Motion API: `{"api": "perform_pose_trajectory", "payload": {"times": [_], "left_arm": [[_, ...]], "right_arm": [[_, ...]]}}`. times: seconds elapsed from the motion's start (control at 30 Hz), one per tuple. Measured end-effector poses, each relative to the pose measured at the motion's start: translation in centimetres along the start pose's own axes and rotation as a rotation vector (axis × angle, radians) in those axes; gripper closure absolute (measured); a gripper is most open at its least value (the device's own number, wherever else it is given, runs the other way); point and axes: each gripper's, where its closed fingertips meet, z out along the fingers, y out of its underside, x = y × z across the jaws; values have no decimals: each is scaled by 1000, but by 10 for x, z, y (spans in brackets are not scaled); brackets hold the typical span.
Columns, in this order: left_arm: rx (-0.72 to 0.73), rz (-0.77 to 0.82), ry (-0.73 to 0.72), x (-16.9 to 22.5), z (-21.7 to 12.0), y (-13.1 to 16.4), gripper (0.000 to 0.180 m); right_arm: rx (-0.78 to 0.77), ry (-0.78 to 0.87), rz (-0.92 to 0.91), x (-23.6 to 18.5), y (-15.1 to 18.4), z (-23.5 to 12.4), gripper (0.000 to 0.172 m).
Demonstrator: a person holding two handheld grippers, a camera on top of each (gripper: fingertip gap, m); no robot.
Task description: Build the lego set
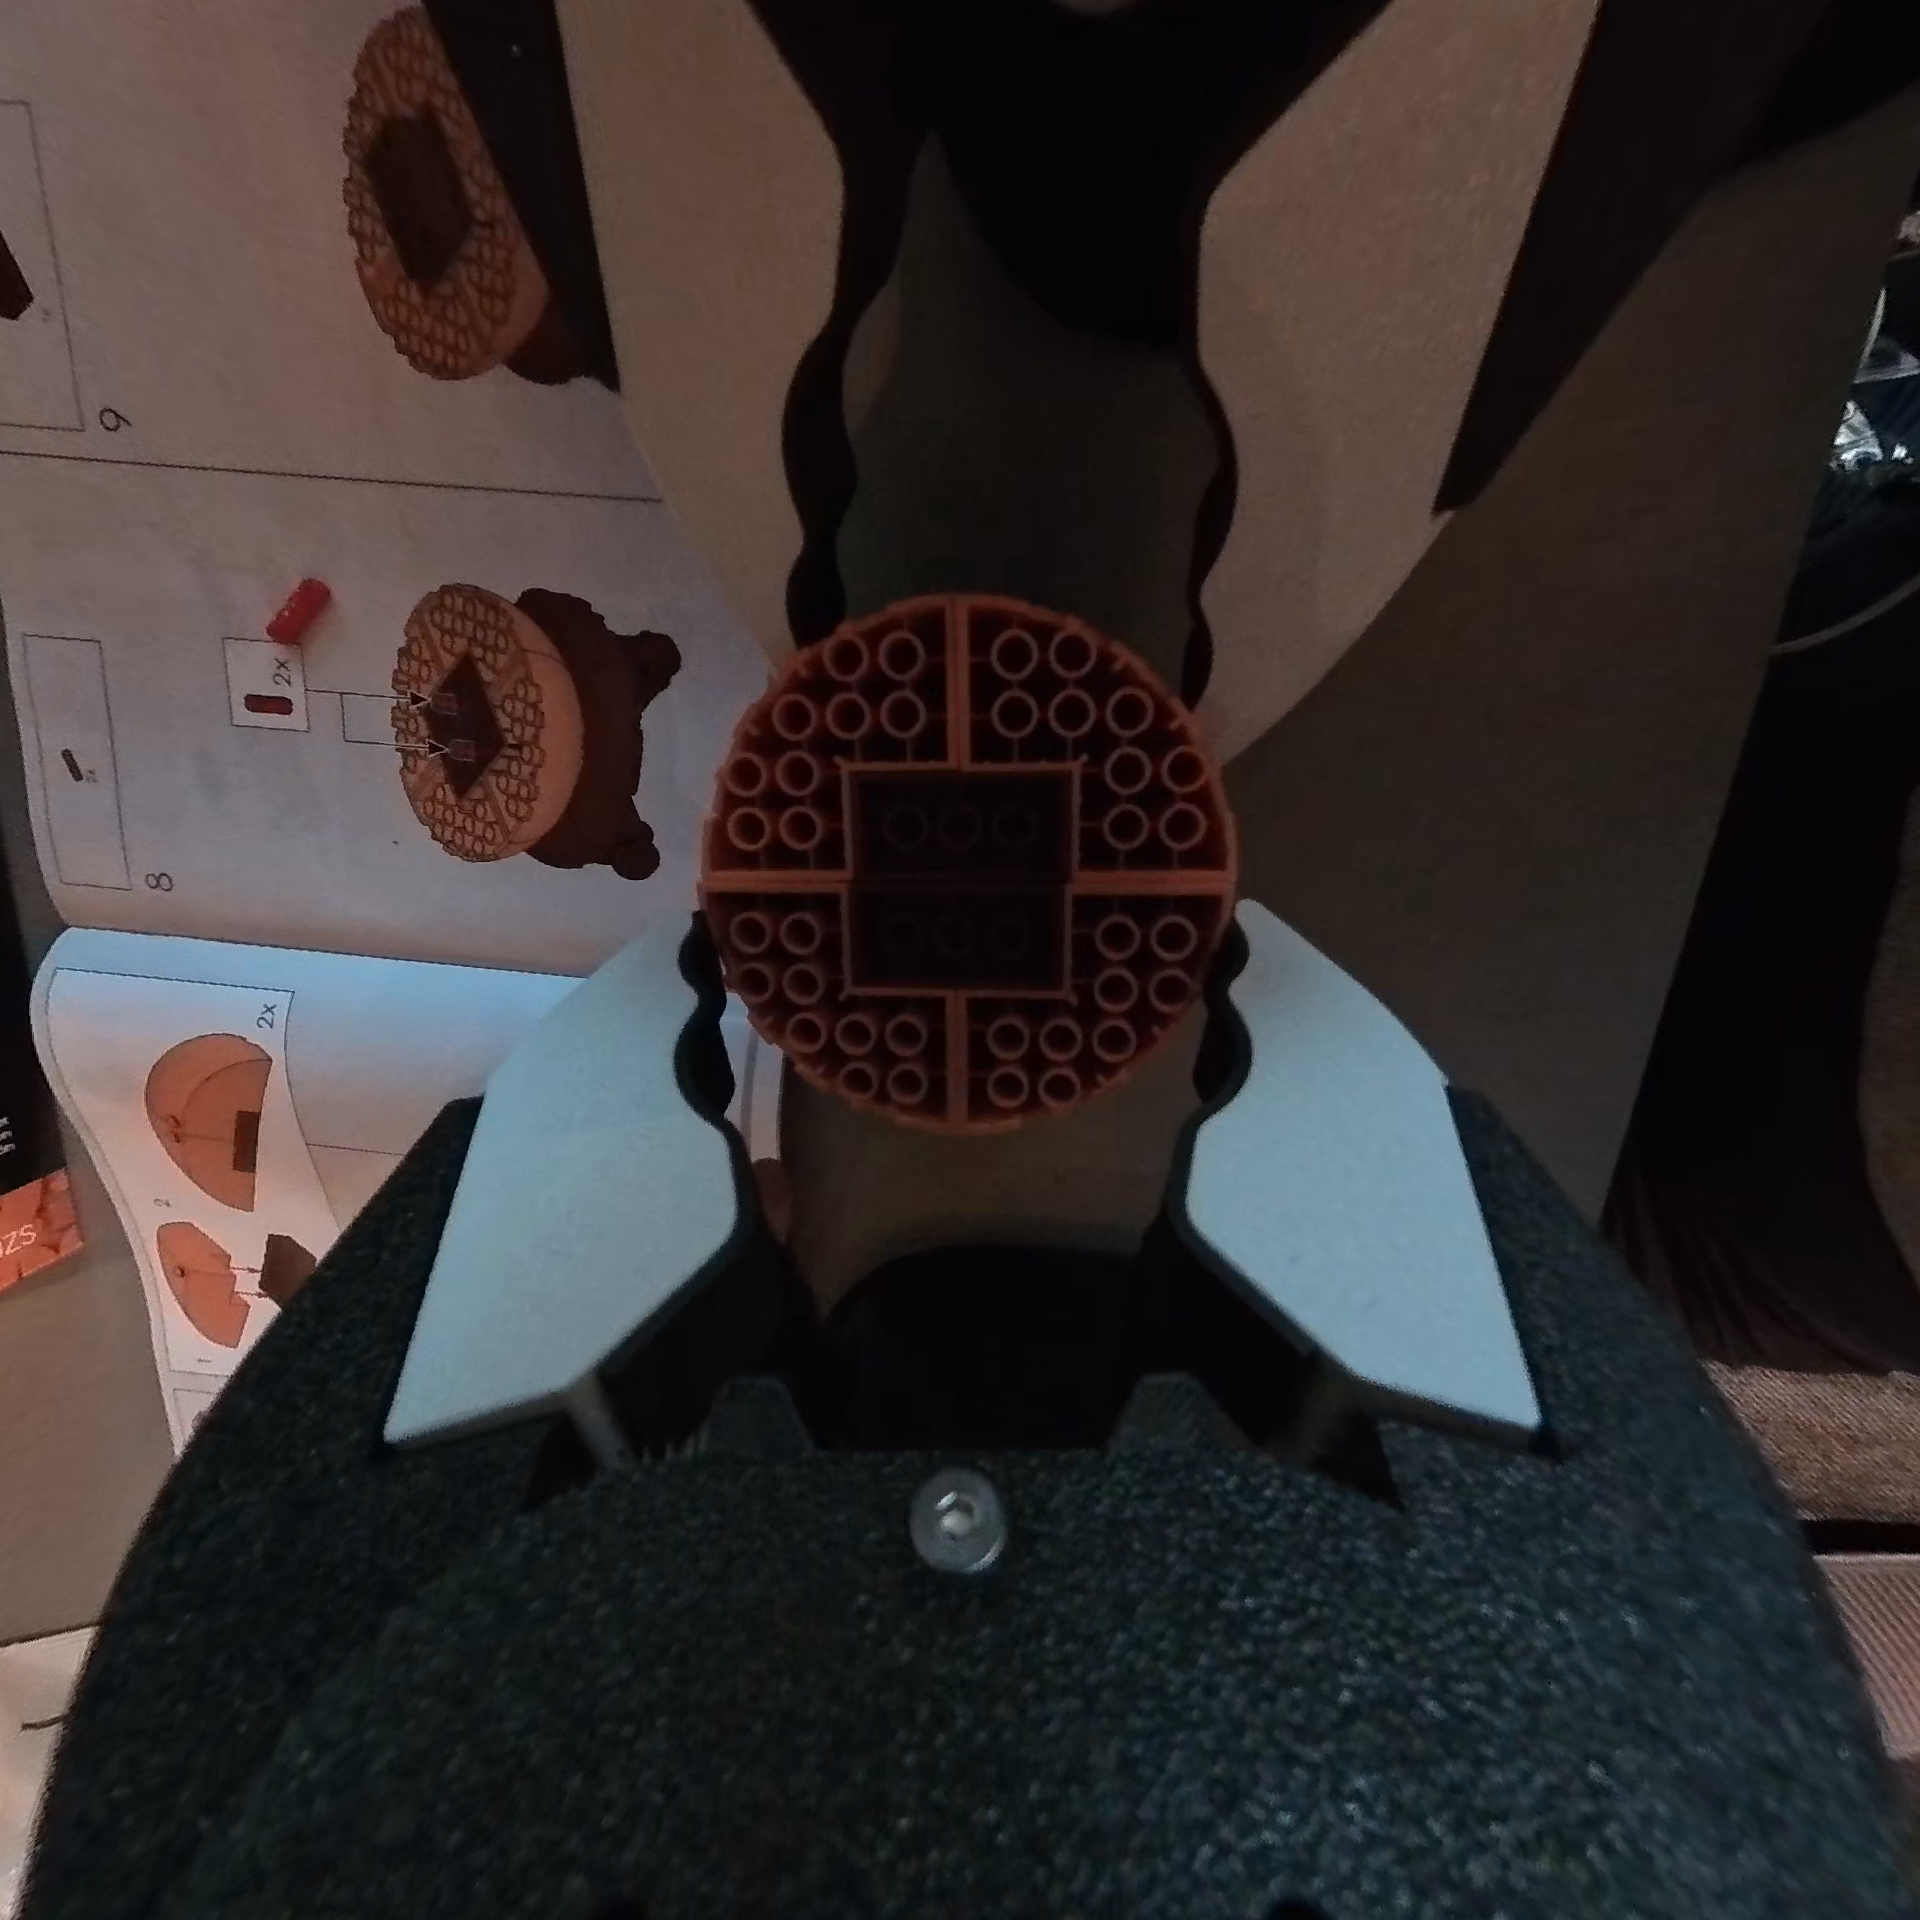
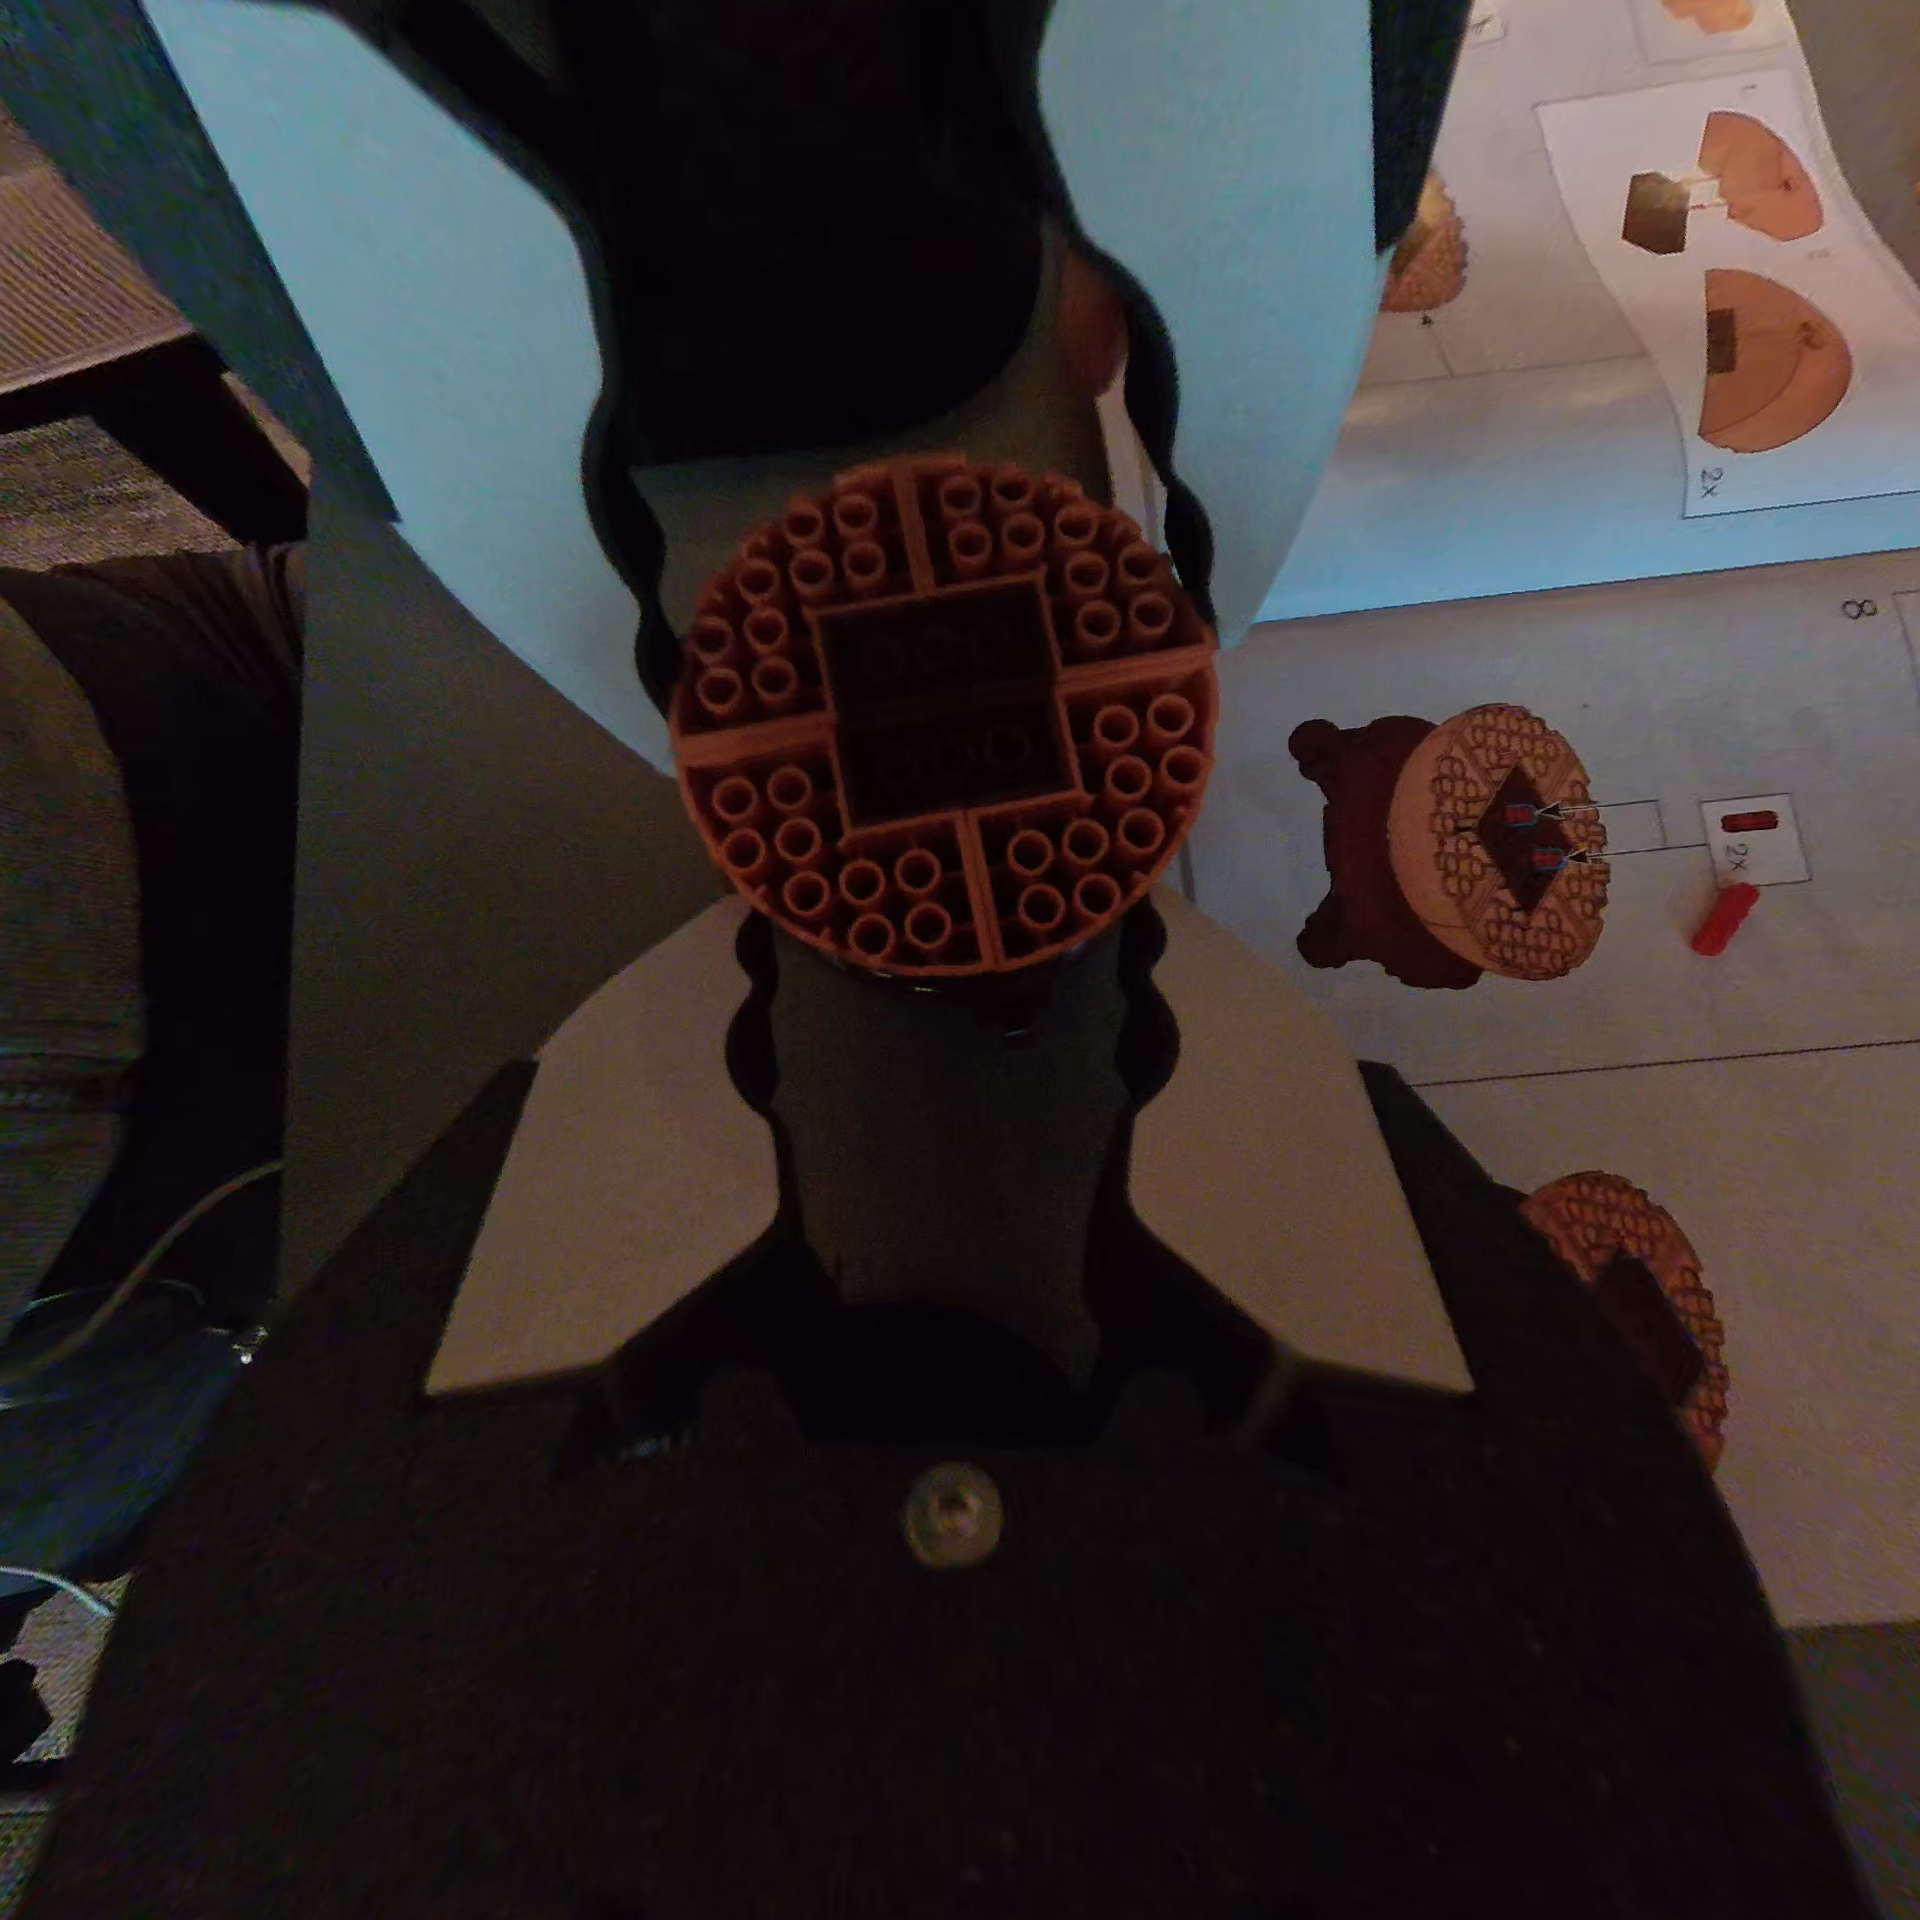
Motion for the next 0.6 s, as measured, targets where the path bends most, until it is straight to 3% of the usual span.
{"api": "perform_pose_trajectory", "payload": {"times": [0.6], "left_arm": [[-16, 22, -49, -1, 2, 0, 91]], "right_arm": [[20, -6, 16, 0, -1, 0, 108]]}}
